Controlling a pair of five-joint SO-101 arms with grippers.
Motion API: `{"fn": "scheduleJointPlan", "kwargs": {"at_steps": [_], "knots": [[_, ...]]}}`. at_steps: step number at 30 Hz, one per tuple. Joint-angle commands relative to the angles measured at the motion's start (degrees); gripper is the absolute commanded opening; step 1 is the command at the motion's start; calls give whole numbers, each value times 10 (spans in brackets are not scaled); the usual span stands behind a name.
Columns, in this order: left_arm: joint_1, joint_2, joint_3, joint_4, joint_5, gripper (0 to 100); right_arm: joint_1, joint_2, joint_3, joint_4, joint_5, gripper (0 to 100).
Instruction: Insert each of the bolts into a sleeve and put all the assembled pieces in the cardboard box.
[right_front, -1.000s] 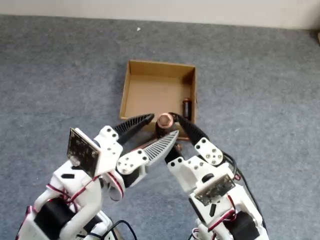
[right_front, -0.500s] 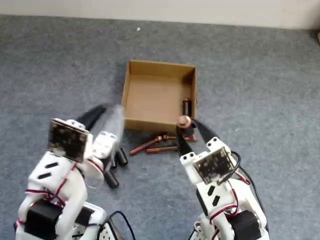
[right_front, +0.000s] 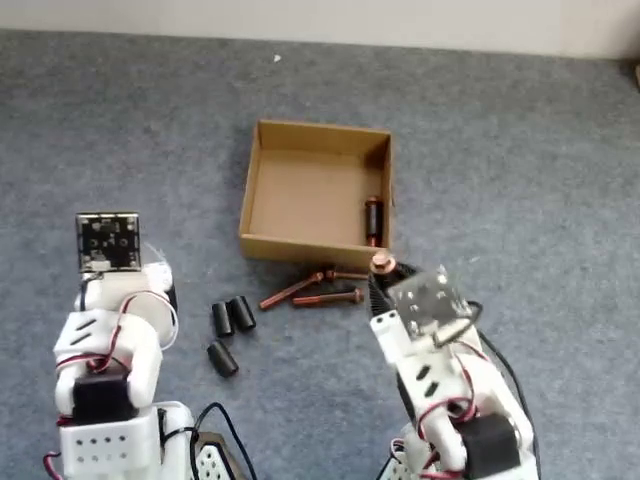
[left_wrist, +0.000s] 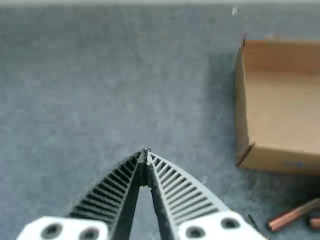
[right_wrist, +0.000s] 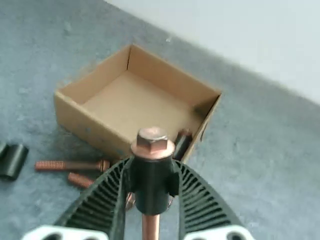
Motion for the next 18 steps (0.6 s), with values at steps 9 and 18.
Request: {"fn": "scheduleJointPlan", "kwargs": {"at_steps": [9, 18], "knots": [[-8, -3, 188, -142, -5, 5, 8, 338, -212, -86, -9, 5], [-9, -3, 189, -148, -5, 5, 6, 553, -274, -315, -9, 5]]}}
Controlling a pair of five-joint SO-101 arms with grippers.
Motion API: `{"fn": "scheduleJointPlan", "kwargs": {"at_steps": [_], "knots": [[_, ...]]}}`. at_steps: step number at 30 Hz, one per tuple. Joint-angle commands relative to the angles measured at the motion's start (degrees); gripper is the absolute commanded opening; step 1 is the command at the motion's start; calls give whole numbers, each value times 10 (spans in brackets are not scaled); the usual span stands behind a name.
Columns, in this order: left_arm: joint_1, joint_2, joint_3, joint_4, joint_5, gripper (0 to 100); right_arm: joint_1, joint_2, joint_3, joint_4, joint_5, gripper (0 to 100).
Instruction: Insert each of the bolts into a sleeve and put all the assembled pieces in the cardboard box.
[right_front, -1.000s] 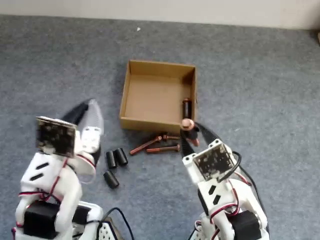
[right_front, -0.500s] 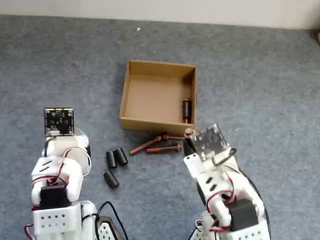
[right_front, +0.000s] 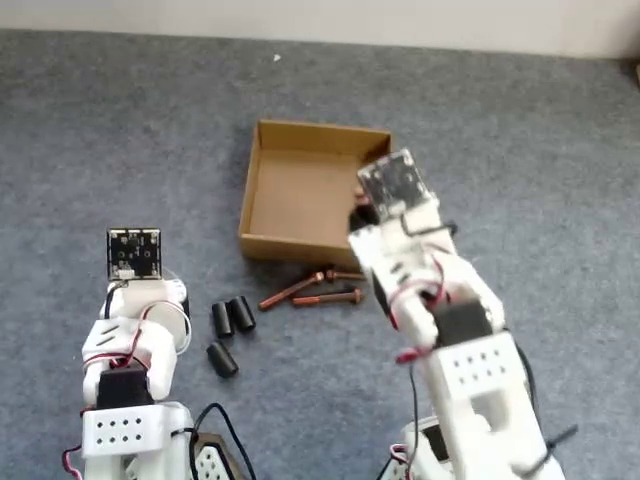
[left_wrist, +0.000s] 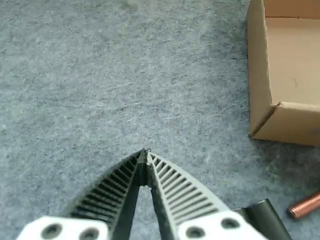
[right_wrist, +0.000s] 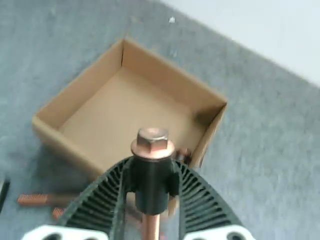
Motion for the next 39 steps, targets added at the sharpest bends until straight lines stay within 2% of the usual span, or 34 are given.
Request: {"fn": "scheduleJointPlan", "kwargs": {"at_steps": [1, 5, 10, 14, 18, 23, 26, 33, 39], "knots": [[-8, -3, -3, -15, -5, 5, 6, 77, -51, -119, -5, 5], [-13, -3, -4, -15, -5, 5, -8, 172, -54, -214, -5, 5], [-60, -3, -16, -16, -4, 5, -14, 248, -61, -260, -5, 9], [-70, -3, -19, -16, -4, 5, -2, 298, -93, -258, -70, 33], [-70, -3, -19, -16, -4, 5, 5, 332, -151, -192, -134, 173], [-71, -3, -21, -16, -4, 5, -5, 330, -242, -44, -143, 180], [-98, -3, -29, -16, -4, 5, -31, 304, -284, 50, -143, 180], [-148, -3, -31, -16, -4, 5, -174, 231, -303, 182, -145, 180], [-148, -3, -32, -16, -4, 5, -284, 272, -265, 189, -147, 180]]}}
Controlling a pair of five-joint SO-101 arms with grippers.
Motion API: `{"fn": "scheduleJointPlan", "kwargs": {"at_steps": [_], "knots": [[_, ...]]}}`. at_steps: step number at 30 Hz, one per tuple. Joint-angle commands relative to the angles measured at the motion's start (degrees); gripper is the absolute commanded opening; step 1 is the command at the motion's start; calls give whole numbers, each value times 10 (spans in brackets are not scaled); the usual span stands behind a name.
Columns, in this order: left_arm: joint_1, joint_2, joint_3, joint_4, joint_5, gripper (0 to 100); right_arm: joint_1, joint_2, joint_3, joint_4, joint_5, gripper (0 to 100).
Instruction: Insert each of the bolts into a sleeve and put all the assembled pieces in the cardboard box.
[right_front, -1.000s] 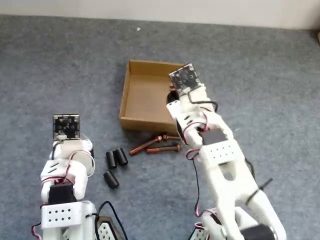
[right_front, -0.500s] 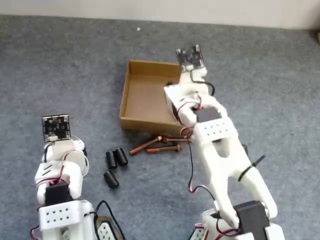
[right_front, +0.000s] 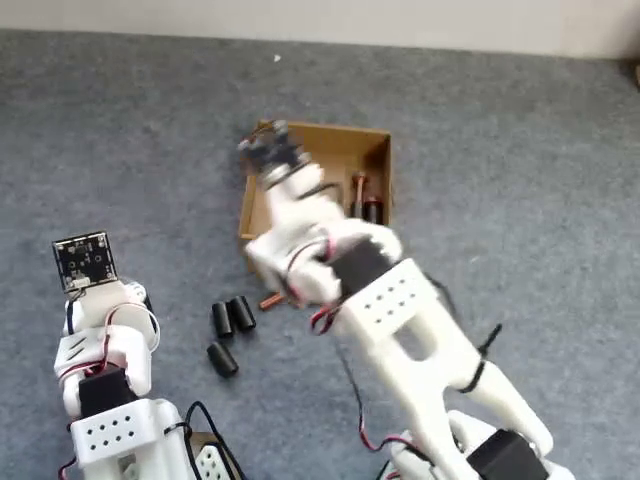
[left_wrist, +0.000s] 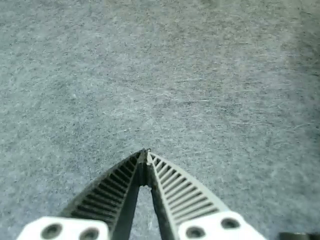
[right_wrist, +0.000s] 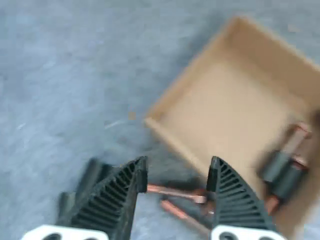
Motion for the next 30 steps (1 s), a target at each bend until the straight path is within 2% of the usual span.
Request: {"fn": "scheduleJointPlan", "kwargs": {"at_steps": [1, 7, 15, 26, 30], "knots": [[-7, -4, -32, -15, -4, 5, -63, 29, -4, 2, -8, 180], [-7, -4, -32, -15, -4, 5, -85, 156, -13, -12, -61, 180], [-7, -4, -32, -15, -4, 5, -122, 265, -51, -22, -62, 180], [-5, -4, -30, -15, -4, 5, -124, 369, -117, -22, -62, 179], [-4, -4, -29, -15, -4, 5, -121, 416, -145, -22, -57, 104]]}}
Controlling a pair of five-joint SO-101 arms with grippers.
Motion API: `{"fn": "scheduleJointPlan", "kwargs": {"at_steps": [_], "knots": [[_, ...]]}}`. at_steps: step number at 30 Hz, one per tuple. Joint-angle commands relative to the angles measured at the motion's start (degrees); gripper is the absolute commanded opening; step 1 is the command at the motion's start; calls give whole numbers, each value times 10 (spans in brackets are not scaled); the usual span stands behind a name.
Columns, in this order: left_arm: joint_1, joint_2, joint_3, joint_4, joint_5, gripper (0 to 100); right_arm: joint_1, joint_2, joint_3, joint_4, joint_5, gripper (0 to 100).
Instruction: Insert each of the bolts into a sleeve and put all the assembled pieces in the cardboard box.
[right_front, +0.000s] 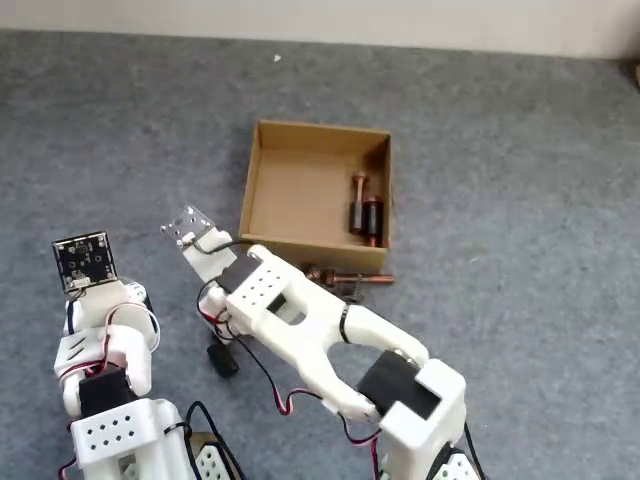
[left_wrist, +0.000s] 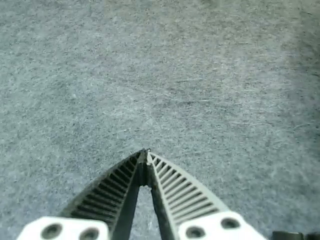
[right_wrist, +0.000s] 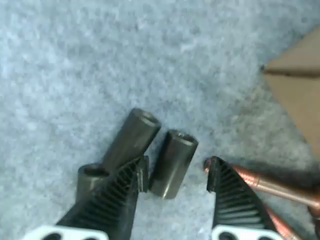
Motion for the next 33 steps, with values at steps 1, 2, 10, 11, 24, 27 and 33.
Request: {"fn": "scheduleJointPlan", "kwargs": {"at_steps": [1, 2, 10, 11, 24, 27, 33], "knots": [[-4, -4, -29, -15, -4, 5, -5, 32, -39, -12, -1, 75], [-4, -4, -29, -15, -4, 5, -4, 41, -44, -12, -1, 44], [-4, -4, -28, -15, -4, 5, -2, 51, -46, -6, 0, 6], [-4, -4, -28, -15, -4, 5, -1, 51, -50, 5, 3, 6], [-4, -4, -27, -16, -4, 5, 57, -259, 51, 86, 94, 6], [-4, -4, -27, -15, -4, 5, 81, -330, 116, 86, 99, 6], [-4, -4, -26, -15, -4, 5, 129, -427, 257, 86, 99, 6]]}}
